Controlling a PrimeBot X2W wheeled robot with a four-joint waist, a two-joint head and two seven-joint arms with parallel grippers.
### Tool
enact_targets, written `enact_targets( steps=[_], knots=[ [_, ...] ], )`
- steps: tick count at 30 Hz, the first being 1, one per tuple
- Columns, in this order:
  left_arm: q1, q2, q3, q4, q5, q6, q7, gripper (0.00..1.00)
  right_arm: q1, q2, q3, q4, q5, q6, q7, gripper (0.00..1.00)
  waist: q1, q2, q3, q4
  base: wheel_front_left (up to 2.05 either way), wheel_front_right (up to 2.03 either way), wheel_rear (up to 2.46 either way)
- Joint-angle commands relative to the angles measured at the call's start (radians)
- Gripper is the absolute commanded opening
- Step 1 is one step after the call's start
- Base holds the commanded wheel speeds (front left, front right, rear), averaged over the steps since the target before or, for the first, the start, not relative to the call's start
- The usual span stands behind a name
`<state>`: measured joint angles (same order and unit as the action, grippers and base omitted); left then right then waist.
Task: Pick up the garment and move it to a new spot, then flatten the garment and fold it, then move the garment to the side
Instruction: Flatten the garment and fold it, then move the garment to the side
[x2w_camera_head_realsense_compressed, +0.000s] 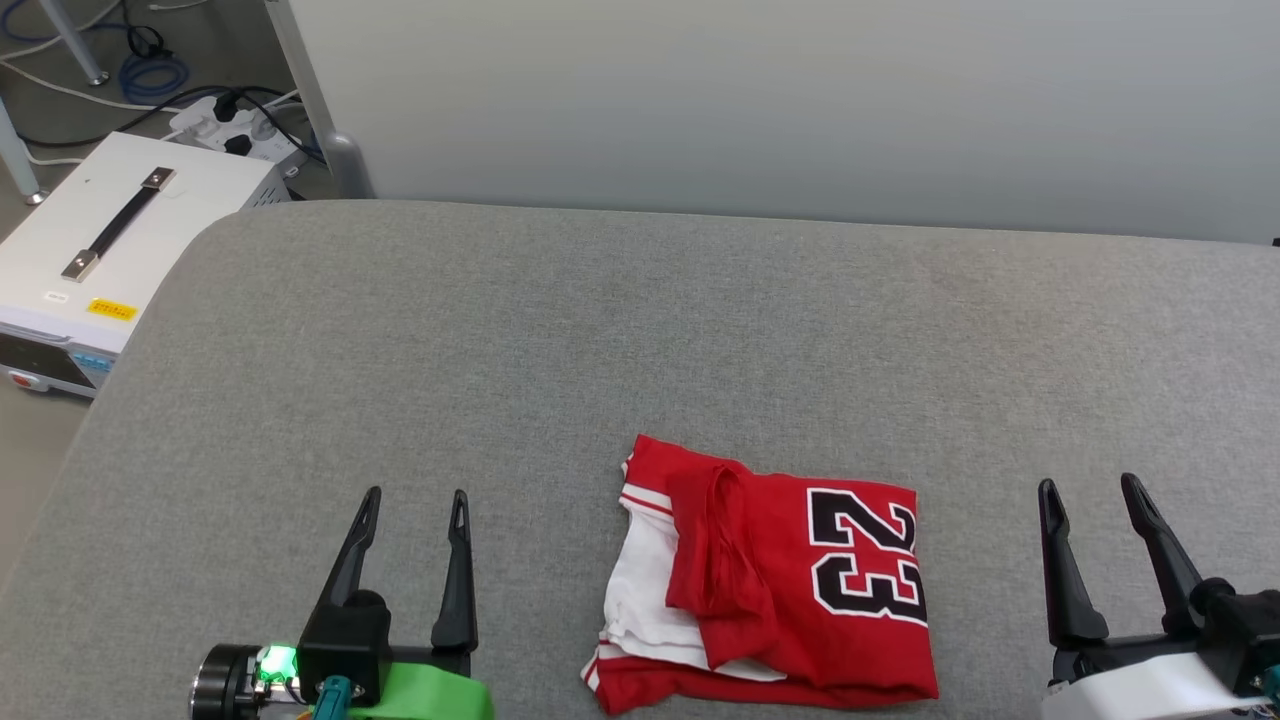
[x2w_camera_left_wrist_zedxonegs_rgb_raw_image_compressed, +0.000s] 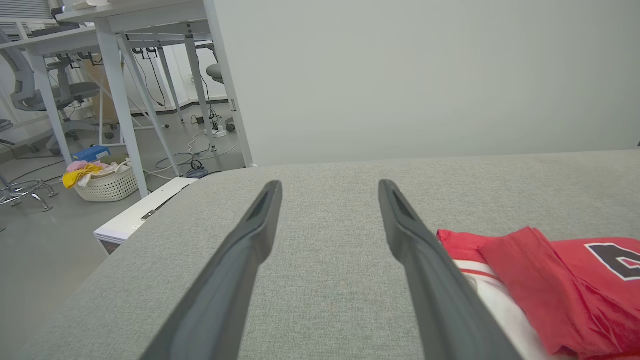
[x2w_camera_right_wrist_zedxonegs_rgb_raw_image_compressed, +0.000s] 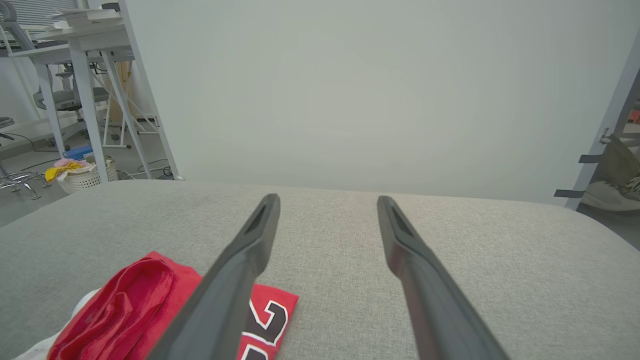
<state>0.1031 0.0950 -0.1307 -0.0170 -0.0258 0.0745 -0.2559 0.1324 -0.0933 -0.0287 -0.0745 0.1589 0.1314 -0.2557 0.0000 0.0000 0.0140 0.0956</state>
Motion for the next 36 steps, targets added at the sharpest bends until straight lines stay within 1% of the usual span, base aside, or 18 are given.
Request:
enact_targets(
  steps=[1, 7, 14, 19, 23, 25, 27, 29, 31, 36],
  knots=[
    [0.018, 0.007, -0.001, 0.001, 0.003, -0.005, -0.006, 1.00, 0.020, 0.005, -0.002, -0.008, -0.009, -0.001, -0.006, 1.00, 0.0000, 0.0000, -0.002, 0.001, 0.00, 0.00, 0.00],
    [0.027, 0.008, -0.002, 0.005, 0.001, -0.008, -0.006, 1.00, 0.046, 0.017, 0.007, -0.009, -0.022, -0.001, -0.006, 1.00, 0.0000, 0.0000, 0.001, 0.003, 0.00, 0.00, 0.00],
    [0.020, 0.009, -0.004, 0.013, 0.003, -0.010, -0.006, 1.00, 0.024, 0.014, 0.014, -0.005, -0.042, -0.001, -0.006, 1.00, 0.0000, 0.0000, 0.007, 0.009, 0.00, 0.00, 0.00],
    [0.013, 0.006, -0.006, 0.019, 0.002, -0.007, -0.006, 1.00, -0.039, -0.015, 0.015, -0.004, -0.041, -0.001, -0.006, 1.00, 0.0000, 0.0000, 0.017, 0.009, 0.00, 0.00, 0.00],
    [0.004, 0.004, -0.010, 0.022, 0.002, -0.008, -0.006, 1.00, -0.112, -0.070, 0.001, 0.005, -0.013, -0.001, 0.007, 1.00, 0.0000, 0.0000, 0.030, 0.013, 0.00, 0.00, 0.00],
    [-0.004, 0.003, -0.012, 0.023, 0.002, -0.010, -0.006, 1.00, -0.158, -0.112, 0.006, 0.006, 0.017, -0.001, 0.048, 1.00, 0.0000, 0.0000, 0.039, 0.015, 0.00, 0.00, 0.00],
    [-0.013, 0.002, -0.014, 0.025, 0.002, -0.011, -0.006, 1.00, -0.203, -0.159, 0.019, 0.009, 0.058, -0.001, 0.115, 1.00, 0.0000, 0.0000, 0.049, 0.018, 0.00, 0.00, 0.00],
    [-0.024, 0.000, -0.017, 0.025, 0.002, -0.014, -0.006, 1.00, -0.245, -0.212, 0.046, 0.016, 0.121, -0.001, 0.212, 1.00, 0.0000, 0.0000, 0.062, 0.023, 0.00, 0.00, 0.00],
    [-0.031, -0.001, -0.019, 0.025, 0.002, -0.015, -0.006, 1.00, -0.273, -0.249, 0.075, 0.023, 0.189, -0.001, 0.305, 1.00, 0.0000, 0.0000, 0.070, 0.026, 0.00, 0.00, 0.00],
    [-0.050, -0.005, -0.028, 0.025, 0.003, -0.018, -0.006, 1.00, -0.319, -0.351, 0.157, 0.031, 0.376, -0.001, 0.585, 1.00, 0.0000, 0.0000, 0.096, 0.041, 0.00, 0.00, 0.00]
  ],
)
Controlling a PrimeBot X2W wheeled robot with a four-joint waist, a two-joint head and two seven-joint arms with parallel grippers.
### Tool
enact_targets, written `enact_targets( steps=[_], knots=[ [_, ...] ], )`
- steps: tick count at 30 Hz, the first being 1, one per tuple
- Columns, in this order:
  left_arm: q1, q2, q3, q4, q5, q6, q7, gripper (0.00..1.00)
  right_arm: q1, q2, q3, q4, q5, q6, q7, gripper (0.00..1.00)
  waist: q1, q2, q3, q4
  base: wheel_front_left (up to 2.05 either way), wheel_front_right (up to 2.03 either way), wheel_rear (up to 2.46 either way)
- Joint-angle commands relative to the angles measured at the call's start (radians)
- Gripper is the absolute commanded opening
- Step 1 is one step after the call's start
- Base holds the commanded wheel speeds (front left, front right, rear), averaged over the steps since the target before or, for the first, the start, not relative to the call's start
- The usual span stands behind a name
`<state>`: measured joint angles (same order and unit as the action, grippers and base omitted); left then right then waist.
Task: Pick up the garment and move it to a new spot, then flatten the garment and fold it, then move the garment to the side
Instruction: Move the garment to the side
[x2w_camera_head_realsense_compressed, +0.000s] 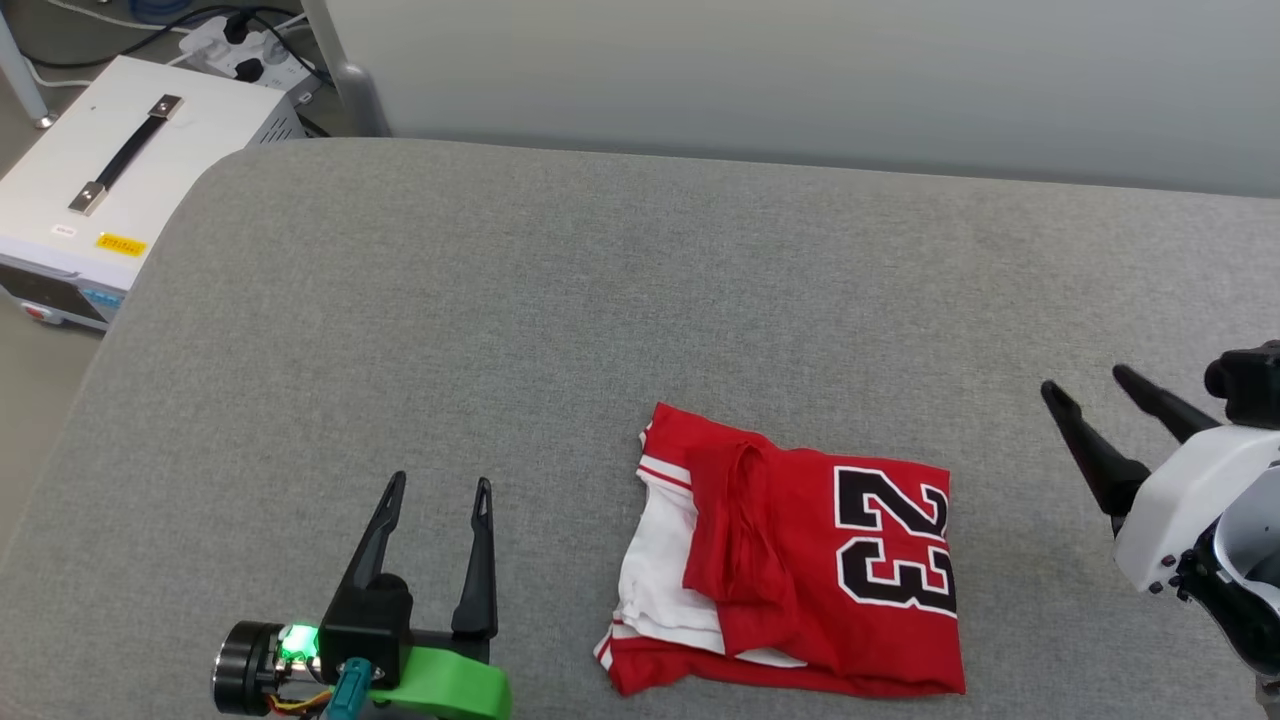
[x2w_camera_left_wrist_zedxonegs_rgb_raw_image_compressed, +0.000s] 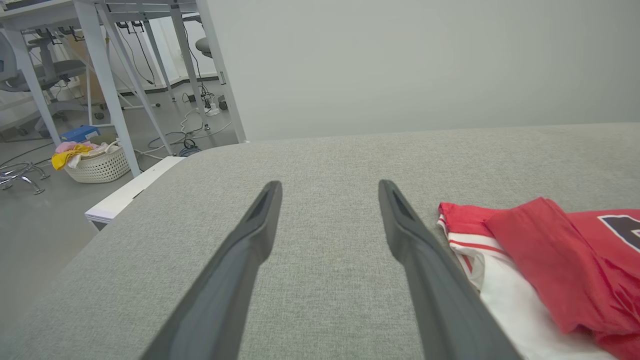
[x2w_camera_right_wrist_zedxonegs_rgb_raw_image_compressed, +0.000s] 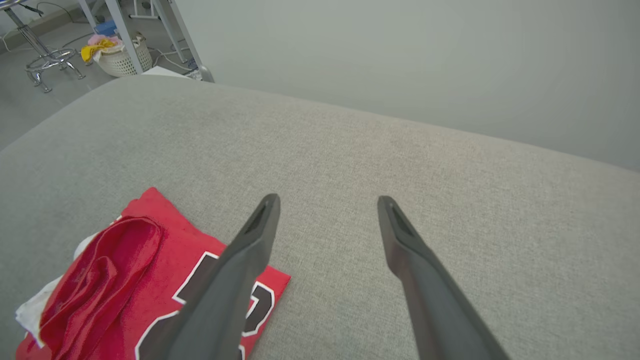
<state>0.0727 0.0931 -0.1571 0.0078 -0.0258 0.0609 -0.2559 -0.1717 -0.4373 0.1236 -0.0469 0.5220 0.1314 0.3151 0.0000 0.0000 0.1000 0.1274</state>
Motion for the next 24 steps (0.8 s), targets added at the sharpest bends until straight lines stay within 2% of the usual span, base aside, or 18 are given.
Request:
enact_targets(
  steps=[1, 5, 11, 24],
  knots=[
    [-0.023, -0.004, -0.003, 0.001, 0.003, -0.005, -0.006, 1.00, -0.016, -0.020, 0.017, 0.006, 0.043, -0.001, 0.059, 1.00, 0.0000, 0.0000, 0.014, 0.012, 0.00, 0.00, 0.00],
    [-0.038, -0.009, -0.012, 0.004, 0.002, -0.008, -0.006, 1.00, -0.006, -0.070, 0.074, 0.018, 0.180, -0.001, 0.259, 1.00, 0.0000, 0.0000, 0.031, 0.029, 0.00, 0.00, 0.00],
    [-0.054, -0.015, -0.022, 0.005, 0.001, -0.008, -0.006, 1.00, 0.030, -0.080, 0.102, 0.041, 0.310, -0.001, 0.408, 1.00, 0.0000, 0.0000, 0.058, 0.057, 0.00, 0.00, 0.00],
    [-0.096, -0.026, -0.040, 0.008, -0.002, -0.010, -0.006, 1.00, 0.017, -0.002, 0.206, 0.152, 0.346, -0.001, 0.413, 1.00, 0.0000, 0.0000, 0.136, 0.106, 0.00, 0.00, 0.00]
  ],
)
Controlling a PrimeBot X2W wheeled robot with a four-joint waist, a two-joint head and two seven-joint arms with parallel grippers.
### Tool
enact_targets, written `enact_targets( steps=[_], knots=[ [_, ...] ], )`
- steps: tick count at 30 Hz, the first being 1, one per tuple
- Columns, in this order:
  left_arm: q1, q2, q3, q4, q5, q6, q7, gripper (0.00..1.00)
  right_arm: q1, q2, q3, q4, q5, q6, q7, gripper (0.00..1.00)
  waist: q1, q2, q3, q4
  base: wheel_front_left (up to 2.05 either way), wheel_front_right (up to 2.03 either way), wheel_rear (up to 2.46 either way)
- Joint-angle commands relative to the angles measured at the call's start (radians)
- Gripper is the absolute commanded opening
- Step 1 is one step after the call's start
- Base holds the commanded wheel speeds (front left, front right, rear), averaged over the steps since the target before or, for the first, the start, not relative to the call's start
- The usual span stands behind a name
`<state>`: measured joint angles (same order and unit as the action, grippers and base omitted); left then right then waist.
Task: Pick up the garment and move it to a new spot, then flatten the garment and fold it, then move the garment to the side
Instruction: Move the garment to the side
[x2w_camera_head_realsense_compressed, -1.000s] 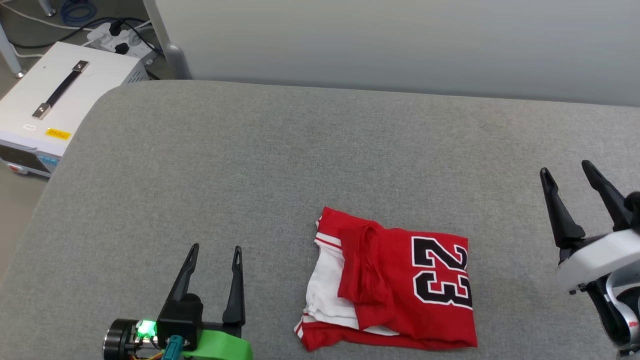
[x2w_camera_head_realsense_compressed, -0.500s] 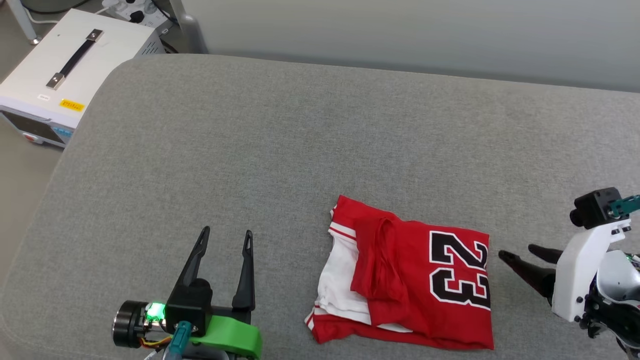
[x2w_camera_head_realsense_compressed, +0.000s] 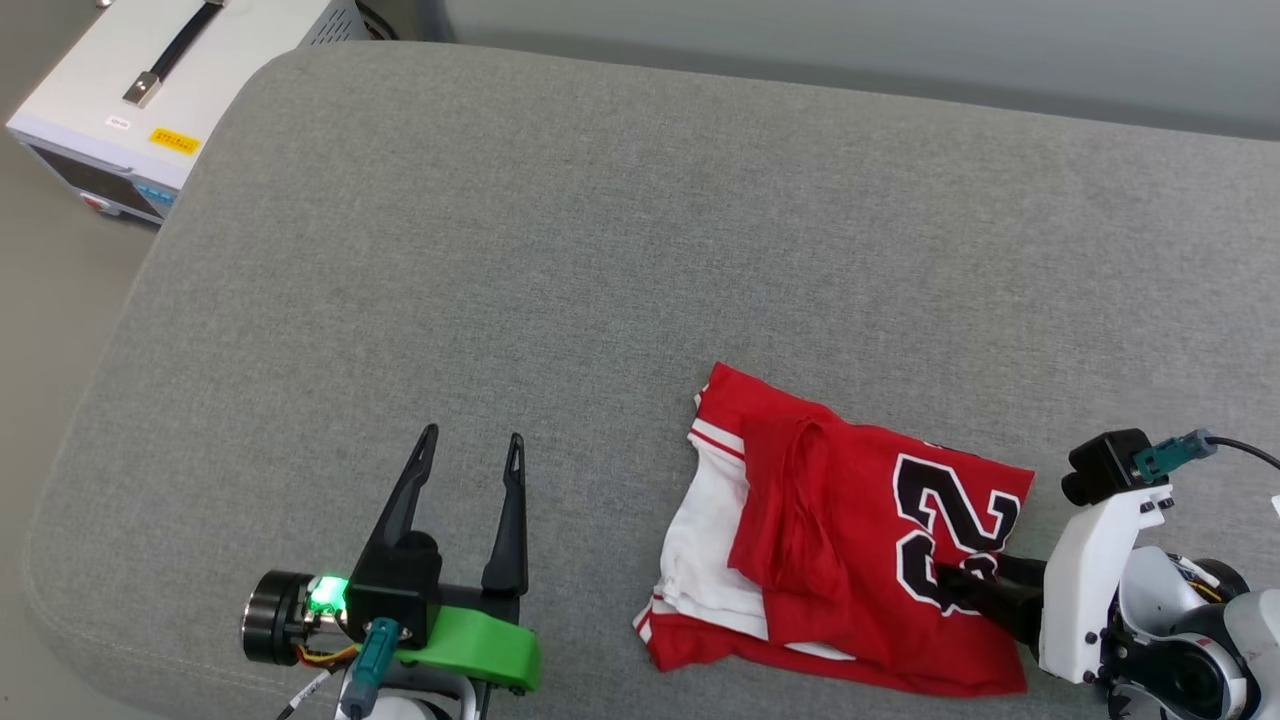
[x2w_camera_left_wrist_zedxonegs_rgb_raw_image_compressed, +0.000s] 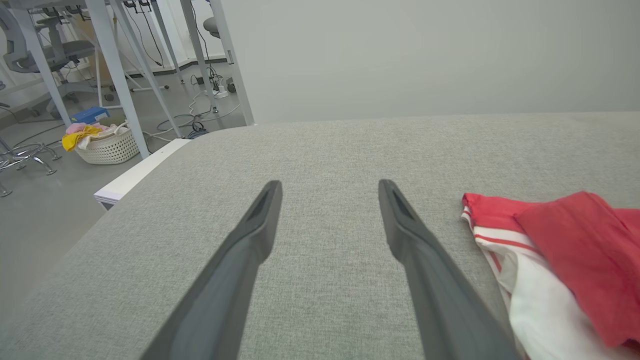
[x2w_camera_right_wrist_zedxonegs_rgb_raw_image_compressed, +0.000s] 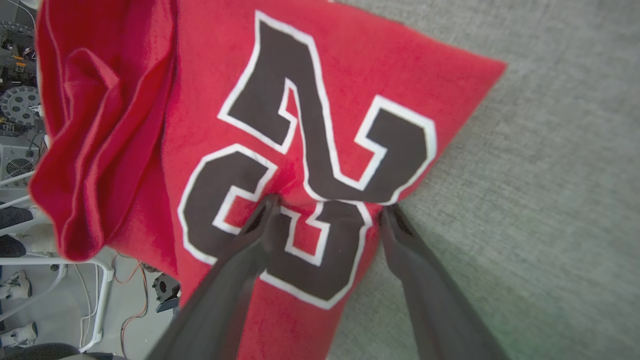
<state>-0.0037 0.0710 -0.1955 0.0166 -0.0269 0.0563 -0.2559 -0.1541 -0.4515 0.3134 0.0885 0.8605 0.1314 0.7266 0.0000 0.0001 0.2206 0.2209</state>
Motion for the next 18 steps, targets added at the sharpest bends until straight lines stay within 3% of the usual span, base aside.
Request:
enact_targets(
  steps=[1, 7, 8, 9, 18],
  knots=[
    [-0.024, -0.005, -0.004, 0.000, 0.000, -0.005, -0.006, 1.00, -0.002, 0.018, 0.032, 0.029, 0.009, -0.001, -0.001, 1.00, 0.0000, -0.0001, 0.021, 0.015, 0.00, 0.00, 0.00],
    [-0.039, -0.009, -0.010, 0.005, -0.003, -0.002, -0.006, 1.00, -0.017, 0.027, 0.121, 0.074, 0.015, -0.001, -0.081, 1.00, 0.0000, -0.0001, 0.041, 0.018, 0.00, 0.00, 0.00],
    [-0.039, -0.010, -0.011, 0.006, -0.003, -0.001, -0.006, 1.00, -0.020, 0.024, 0.128, 0.071, 0.015, -0.001, -0.096, 0.44, 0.0000, -0.0001, 0.041, 0.017, 0.00, 0.00, 0.00],
    [-0.040, -0.010, -0.011, 0.007, -0.004, -0.001, -0.006, 1.00, -0.025, 0.019, 0.136, 0.069, 0.016, -0.001, -0.115, 0.00, 0.0000, -0.0001, 0.041, 0.016, 0.00, 0.00, 0.00],
    [-0.030, -0.012, -0.003, 0.014, -0.003, 0.004, -0.006, 1.00, -0.087, -0.050, 0.166, 0.018, -0.018, -0.001, -0.263, 0.00, 0.0000, -0.0001, 0.010, -0.013, 0.00, 0.00, 0.00]
  ],
)
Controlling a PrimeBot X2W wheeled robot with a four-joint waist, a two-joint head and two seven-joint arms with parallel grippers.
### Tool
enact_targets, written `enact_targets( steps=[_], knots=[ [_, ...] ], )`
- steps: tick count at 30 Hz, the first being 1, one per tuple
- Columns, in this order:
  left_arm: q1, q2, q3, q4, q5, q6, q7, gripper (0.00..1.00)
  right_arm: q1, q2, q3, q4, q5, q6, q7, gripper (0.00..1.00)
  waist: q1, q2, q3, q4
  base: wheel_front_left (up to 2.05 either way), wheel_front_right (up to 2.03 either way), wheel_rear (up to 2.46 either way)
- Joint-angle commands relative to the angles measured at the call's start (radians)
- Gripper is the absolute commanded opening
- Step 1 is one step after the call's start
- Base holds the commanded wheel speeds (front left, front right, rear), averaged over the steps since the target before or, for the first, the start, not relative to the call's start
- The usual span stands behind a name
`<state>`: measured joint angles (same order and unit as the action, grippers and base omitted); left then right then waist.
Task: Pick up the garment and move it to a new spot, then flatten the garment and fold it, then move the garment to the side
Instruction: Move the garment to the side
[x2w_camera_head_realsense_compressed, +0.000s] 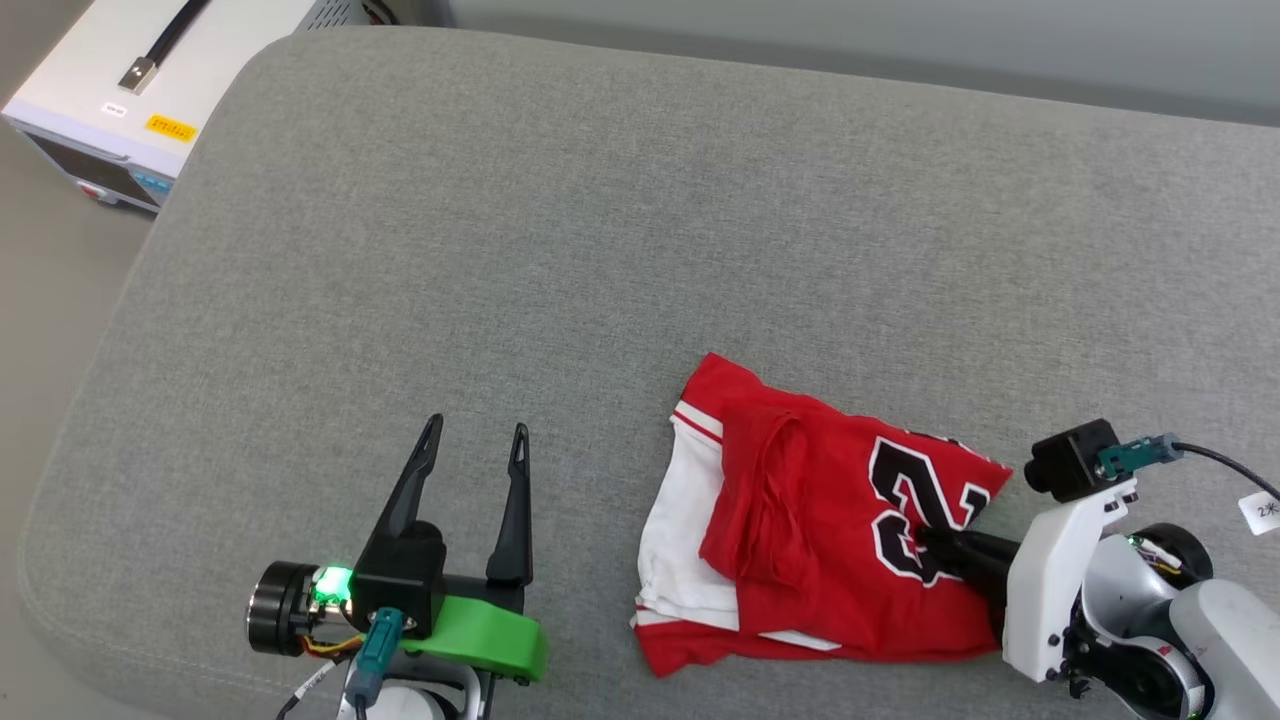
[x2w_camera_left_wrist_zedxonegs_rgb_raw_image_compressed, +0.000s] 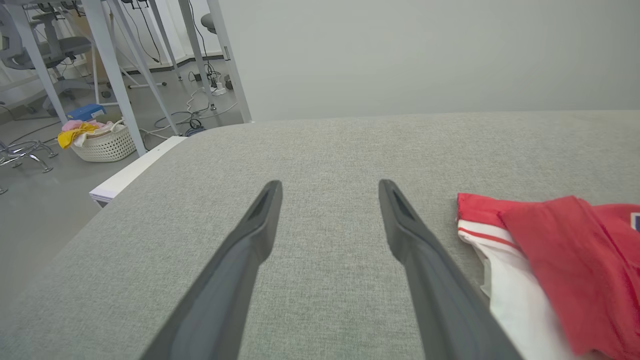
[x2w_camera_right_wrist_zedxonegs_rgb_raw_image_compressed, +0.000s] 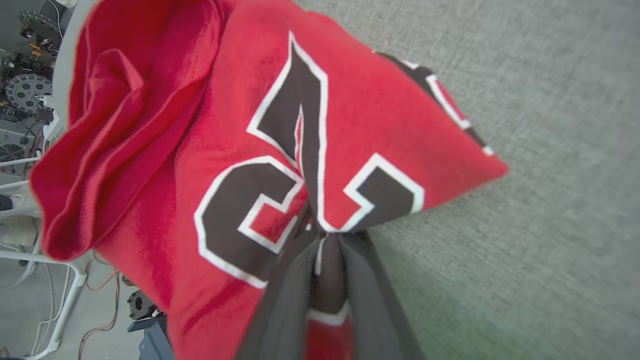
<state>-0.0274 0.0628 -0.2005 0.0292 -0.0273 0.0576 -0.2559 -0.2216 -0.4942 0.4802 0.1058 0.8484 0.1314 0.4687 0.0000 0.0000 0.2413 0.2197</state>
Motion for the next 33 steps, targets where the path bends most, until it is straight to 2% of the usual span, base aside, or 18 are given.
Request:
enact_targets(
  steps=[1, 7, 13, 20, 26, 33],
  knots=[
    [-0.002, -0.004, 0.004, 0.001, -0.002, 0.004, -0.006, 1.00, -0.025, -0.017, 0.000, -0.009, -0.010, -0.001, -0.018, 0.00, 0.0000, 0.0000, -0.016, -0.021, 0.00, 0.00, 0.00],
    [0.022, 0.000, 0.018, -0.003, 0.000, 0.008, -0.006, 1.00, -0.055, -0.090, 0.005, -0.080, -0.053, -0.001, -0.058, 0.00, 0.0000, 0.0000, -0.046, -0.097, 0.00, 0.00, 0.00],
    [0.026, 0.009, 0.028, -0.014, 0.006, 0.008, -0.006, 1.00, -0.085, -0.191, 0.006, -0.148, -0.145, -0.001, -0.063, 0.00, 0.0000, 0.0000, -0.051, -0.191, 0.00, 0.00, 0.00],
    [0.007, 0.016, 0.036, -0.032, 0.011, 0.007, -0.006, 1.00, -0.118, -0.244, -0.064, -0.176, -0.165, -0.001, -0.050, 0.00, 0.0000, 0.0000, -0.012, -0.280, 0.00, 0.00, 0.00],
    [-0.030, 0.029, 0.042, -0.053, 0.018, 0.005, -0.006, 1.00, -0.159, -0.279, -0.126, -0.136, -0.183, -0.001, -0.041, 0.00, 0.0000, 0.0000, 0.061, -0.300, 0.00, 0.00, 0.00],
    [-0.089, 0.040, 0.035, -0.077, 0.027, -0.002, -0.006, 1.00, -0.228, -0.364, -0.191, 0.001, -0.211, -0.001, -0.045, 0.00, 0.0000, 0.0000, 0.170, -0.271, 0.00, 0.00, 0.00]
  ],
)
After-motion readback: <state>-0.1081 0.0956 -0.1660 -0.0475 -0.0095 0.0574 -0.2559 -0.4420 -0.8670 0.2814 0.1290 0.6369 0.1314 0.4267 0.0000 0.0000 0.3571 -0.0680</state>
